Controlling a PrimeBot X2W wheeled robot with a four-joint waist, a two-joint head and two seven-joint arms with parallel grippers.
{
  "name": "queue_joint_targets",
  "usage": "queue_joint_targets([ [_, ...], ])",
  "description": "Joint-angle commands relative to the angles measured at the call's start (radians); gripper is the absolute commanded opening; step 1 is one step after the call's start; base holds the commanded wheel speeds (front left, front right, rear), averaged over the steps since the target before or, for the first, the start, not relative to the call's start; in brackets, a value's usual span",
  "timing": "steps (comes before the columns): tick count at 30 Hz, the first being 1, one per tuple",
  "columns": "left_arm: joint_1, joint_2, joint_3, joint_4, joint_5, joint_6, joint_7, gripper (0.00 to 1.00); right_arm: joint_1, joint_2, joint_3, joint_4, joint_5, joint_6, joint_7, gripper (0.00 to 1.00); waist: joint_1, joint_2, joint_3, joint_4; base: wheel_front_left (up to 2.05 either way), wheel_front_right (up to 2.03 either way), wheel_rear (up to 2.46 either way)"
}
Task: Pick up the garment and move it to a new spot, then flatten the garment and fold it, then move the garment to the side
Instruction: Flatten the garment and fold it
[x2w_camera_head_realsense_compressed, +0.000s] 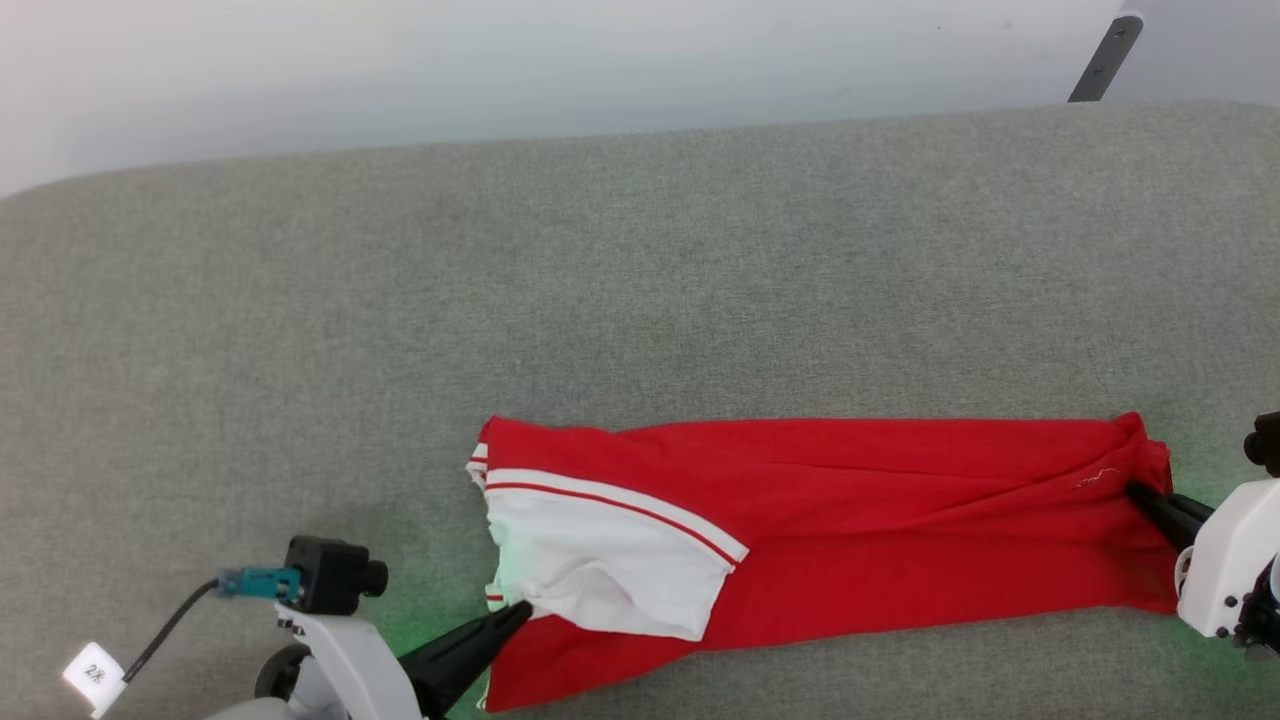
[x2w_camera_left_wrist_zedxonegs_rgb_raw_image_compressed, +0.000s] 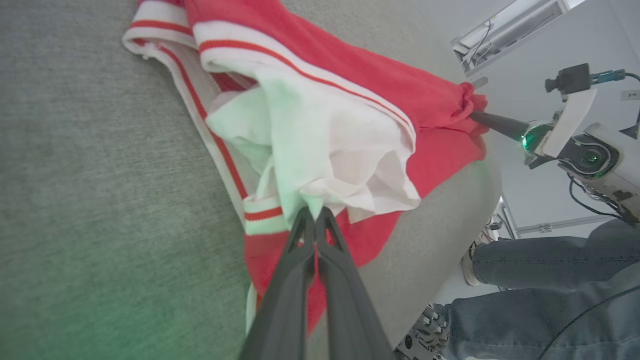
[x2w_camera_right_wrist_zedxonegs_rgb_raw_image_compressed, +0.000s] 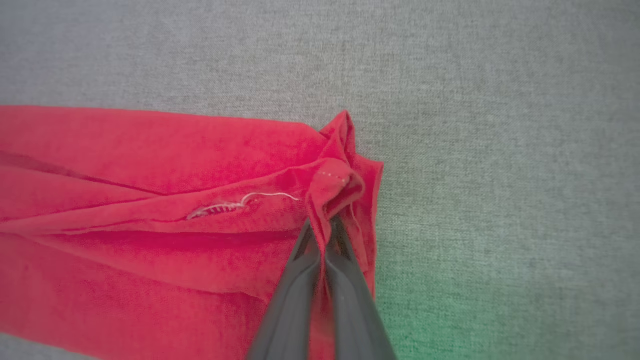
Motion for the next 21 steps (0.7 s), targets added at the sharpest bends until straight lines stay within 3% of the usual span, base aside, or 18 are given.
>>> queue_joint_targets([
  [1,0.009,-0.006,0.0,0.012,0.011,-0.004,-0.003,0.17,0.004,0.006,-0.002,0.004,-0.008,-0.001,-0.007,0.0,0.0,-0.0001,0.001,-0.001,0.0,0.0,0.0],
  [2,0.005,-0.011,-0.001,0.032,0.023,-0.005,-0.003,0.29,0.001,0.01,0.0,0.007,-0.008,-0.001,-0.012,0.01,0.0,-0.0001,0.002,-0.002,0.0,0.0,0.0],
  [5,0.005,-0.036,-0.006,0.077,0.051,-0.005,-0.005,0.56,-0.007,0.015,0.004,0.009,-0.015,-0.001,-0.029,0.4,0.0,-0.0001,-0.002,-0.003,0.0,0.0,0.0],
  [6,0.006,-0.044,-0.004,0.085,0.051,-0.007,-0.009,0.71,-0.007,0.014,0.003,0.009,-0.015,-0.001,-0.034,0.56,0.0,-0.0001,-0.005,-0.002,0.0,0.0,0.0],
  [7,0.006,-0.048,-0.003,0.091,0.051,-0.008,-0.013,0.87,-0.007,0.014,0.001,0.007,-0.015,-0.001,-0.041,0.91,0.0,-0.0001,-0.01,-0.001,0.0,0.0,0.0],
  [8,0.006,-0.051,-0.001,0.095,0.054,-0.008,-0.017,1.0,-0.004,0.012,0.0,0.002,-0.014,-0.001,-0.045,1.0,0.0,-0.0001,-0.014,0.0,0.0,0.0,0.0],
  [15,0.036,-0.063,0.052,0.083,0.067,-0.001,-0.069,1.0,0.048,-0.033,0.004,-0.079,0.003,-0.001,-0.051,1.0,0.0,-0.0001,-0.05,0.023,0.0,0.0,0.0],
  [21,0.123,-0.11,0.194,0.086,0.092,0.037,-0.083,1.0,0.131,-0.083,-0.034,-0.112,0.022,-0.001,-0.052,1.0,0.0,-0.0001,-0.074,0.074,0.0,0.0,0.0],
])
